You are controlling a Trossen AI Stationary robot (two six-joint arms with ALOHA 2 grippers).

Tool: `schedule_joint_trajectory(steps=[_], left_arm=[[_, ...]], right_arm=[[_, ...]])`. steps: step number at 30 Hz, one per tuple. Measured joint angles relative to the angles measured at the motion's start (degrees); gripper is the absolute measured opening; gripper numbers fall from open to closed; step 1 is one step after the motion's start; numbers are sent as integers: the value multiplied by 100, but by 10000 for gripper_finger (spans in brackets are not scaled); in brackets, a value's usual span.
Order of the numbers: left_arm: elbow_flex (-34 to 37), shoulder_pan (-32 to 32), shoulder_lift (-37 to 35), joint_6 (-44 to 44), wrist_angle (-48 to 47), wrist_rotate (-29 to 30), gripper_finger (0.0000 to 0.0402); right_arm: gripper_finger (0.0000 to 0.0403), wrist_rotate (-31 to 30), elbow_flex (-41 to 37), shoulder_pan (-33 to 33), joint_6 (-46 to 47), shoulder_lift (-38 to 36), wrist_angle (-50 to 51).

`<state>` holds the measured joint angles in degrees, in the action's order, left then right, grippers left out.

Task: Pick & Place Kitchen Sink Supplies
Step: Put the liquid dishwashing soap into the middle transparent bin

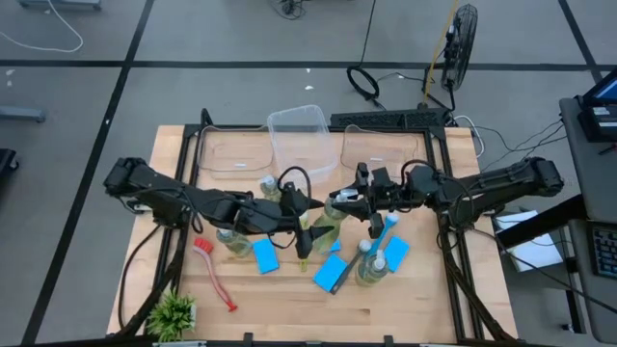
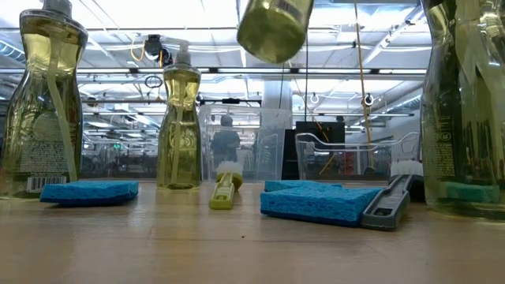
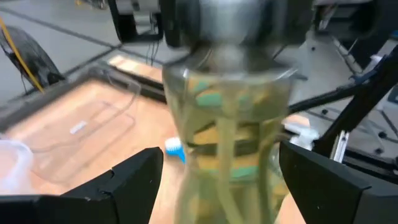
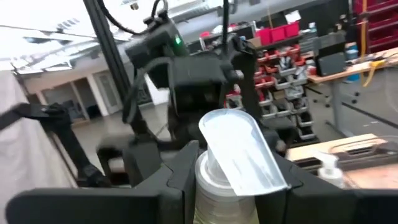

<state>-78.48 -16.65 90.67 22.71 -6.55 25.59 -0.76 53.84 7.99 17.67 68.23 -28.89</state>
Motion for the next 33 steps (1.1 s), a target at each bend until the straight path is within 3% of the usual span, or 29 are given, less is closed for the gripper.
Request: schedule_joint_trajectory(steps=[14,27,33], left_arm=[[2,84,113,185,49,-318,316],[2,230,180,145,227,-725,177],[7,244,180,131,332,-758,184]], right_arm=[[100,230,-2,96,114,413,-729],[100,190,-11,105,127,420,-865],[100,213,-11,105,119,413,-891]])
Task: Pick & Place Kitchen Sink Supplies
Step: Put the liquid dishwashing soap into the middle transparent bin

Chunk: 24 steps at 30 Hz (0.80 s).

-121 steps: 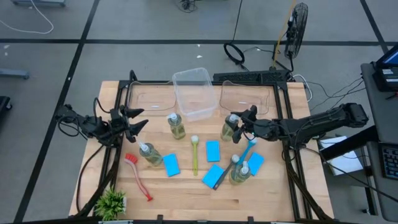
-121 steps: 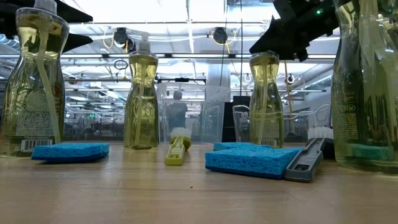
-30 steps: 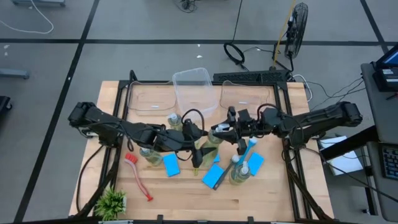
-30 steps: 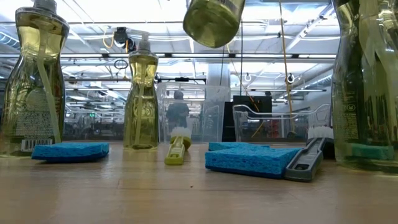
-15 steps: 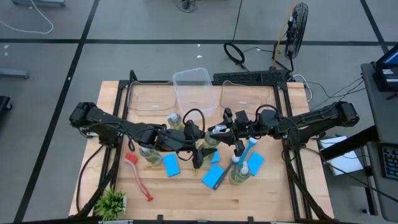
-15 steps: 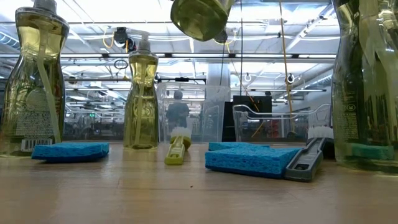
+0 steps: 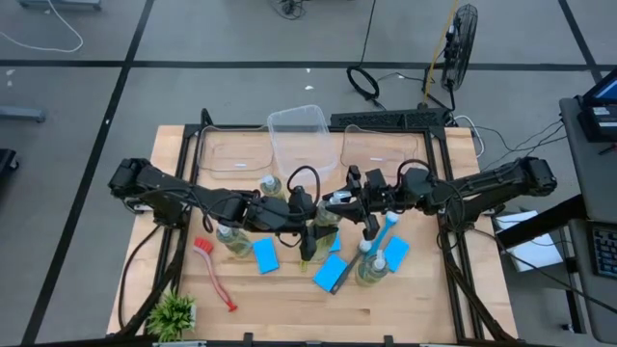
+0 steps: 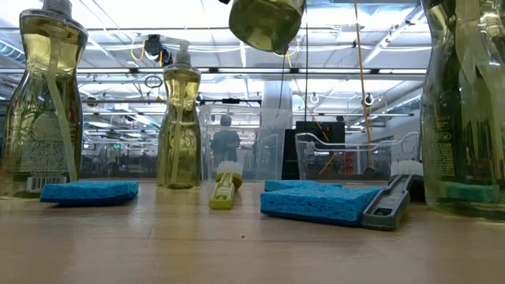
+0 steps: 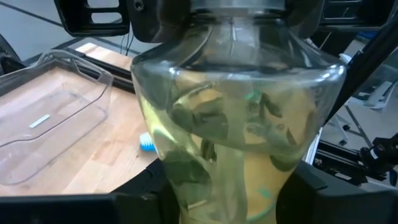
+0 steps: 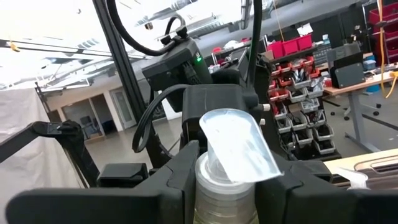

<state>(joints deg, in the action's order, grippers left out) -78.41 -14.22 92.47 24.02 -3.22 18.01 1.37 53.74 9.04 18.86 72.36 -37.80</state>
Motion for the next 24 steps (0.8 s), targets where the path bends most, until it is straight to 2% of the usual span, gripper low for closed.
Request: schedule_joint_trajectory(steps=[8,15,24], left_arm=[[2,0,2,-31,-4,4,176],[4,4,7,-45,-4,10,175],[7,-3,20,-18,-217,134,173]], right_arm=[[100,15,1,2,-17,0,15],[155,47,11,4,-9,0,11],[164,43,20,7,-136,-308,825]])
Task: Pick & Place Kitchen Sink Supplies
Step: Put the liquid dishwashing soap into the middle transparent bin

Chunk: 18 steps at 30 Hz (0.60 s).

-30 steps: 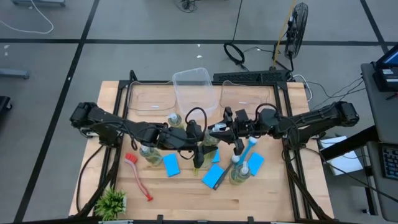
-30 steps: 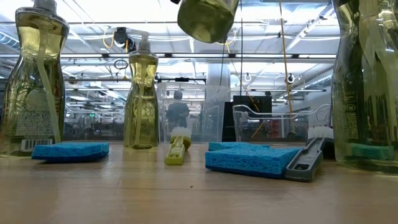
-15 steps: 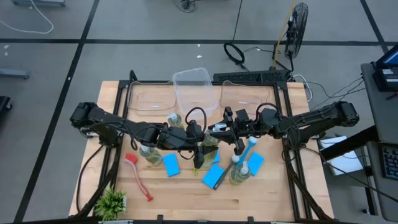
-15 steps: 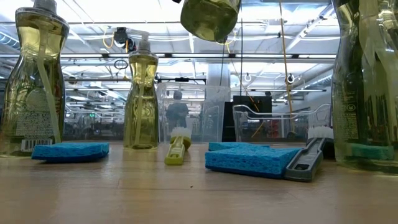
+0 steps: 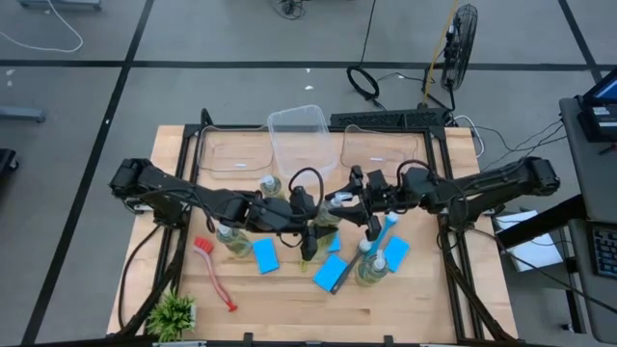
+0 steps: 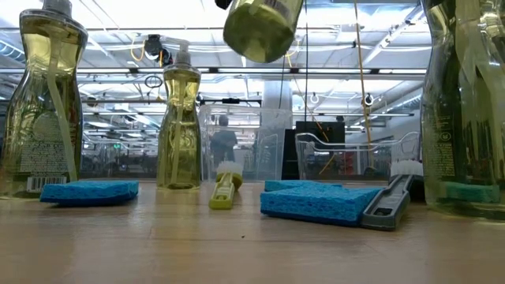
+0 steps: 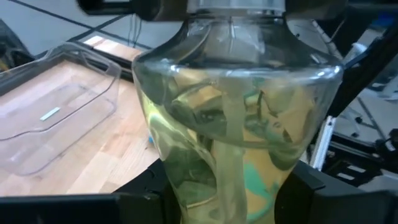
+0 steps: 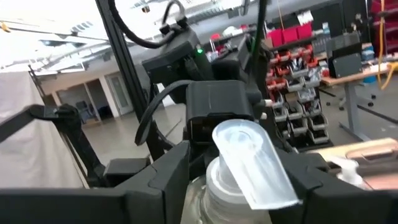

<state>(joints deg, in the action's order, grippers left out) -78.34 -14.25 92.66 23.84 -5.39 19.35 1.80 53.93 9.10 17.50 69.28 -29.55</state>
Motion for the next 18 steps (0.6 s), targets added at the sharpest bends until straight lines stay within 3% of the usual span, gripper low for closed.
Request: schedule_joint_trajectory(steps=[18], left_arm=[[8,25,-91,-64,85,903,173]], right_arm=[[166,12,0,17,439,-1364,3799]])
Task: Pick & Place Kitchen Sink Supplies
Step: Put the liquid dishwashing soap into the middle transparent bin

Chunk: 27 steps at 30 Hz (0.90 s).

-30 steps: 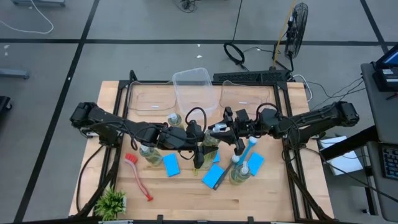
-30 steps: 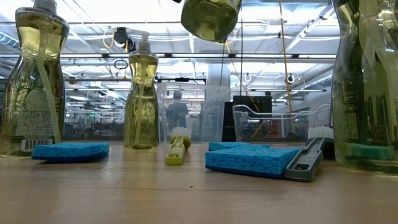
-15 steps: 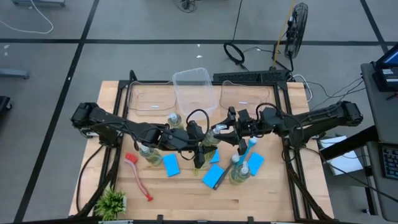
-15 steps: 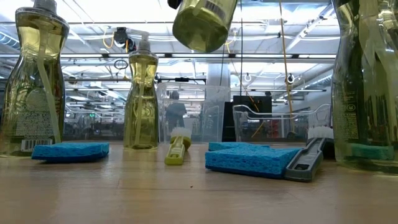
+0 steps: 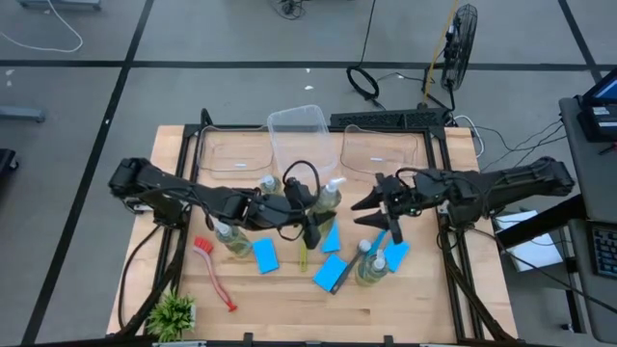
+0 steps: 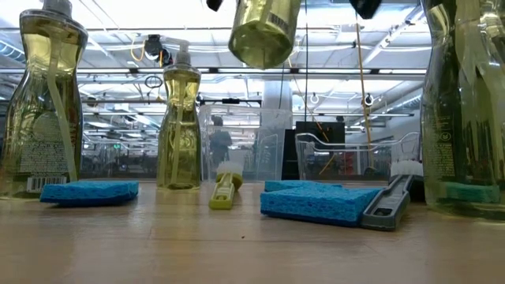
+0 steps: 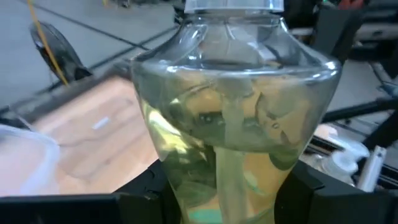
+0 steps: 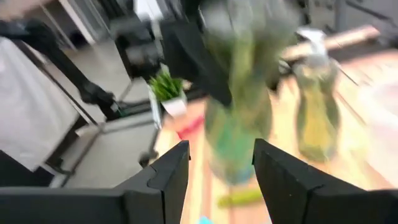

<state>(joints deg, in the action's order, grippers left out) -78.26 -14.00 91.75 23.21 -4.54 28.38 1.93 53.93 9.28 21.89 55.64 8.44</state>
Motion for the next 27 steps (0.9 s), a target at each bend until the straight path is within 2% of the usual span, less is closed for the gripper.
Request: schedule_joint_trajectory(steps=[3,7,11,14,19,21,27], left_arm=[[-132,34,-51,-312,169,67,173],[-691,211,-117,-1151,115,221,173],[-1312,573,-123,-2250,-227,640,173],[-1565,961,-128,-2697,-255,878,173],[-1604,1763,-176,-3050,-373,1118,173],[-1604,2123,-178,-2923,-455,1094,173],[-1341,3098,-133,-2207,-406,294,173]], right_arm=[[166,-167,-2,-6,44,-156,699],[167,-335,-11,-8,148,-288,1358],[167,-320,-13,-11,149,-328,1481],[167,-325,-13,-11,146,-365,1465],[167,-318,-13,-11,146,-365,1469],[167,-318,-13,-13,128,-365,1467],[167,-329,-13,-15,-13,-365,1465]])
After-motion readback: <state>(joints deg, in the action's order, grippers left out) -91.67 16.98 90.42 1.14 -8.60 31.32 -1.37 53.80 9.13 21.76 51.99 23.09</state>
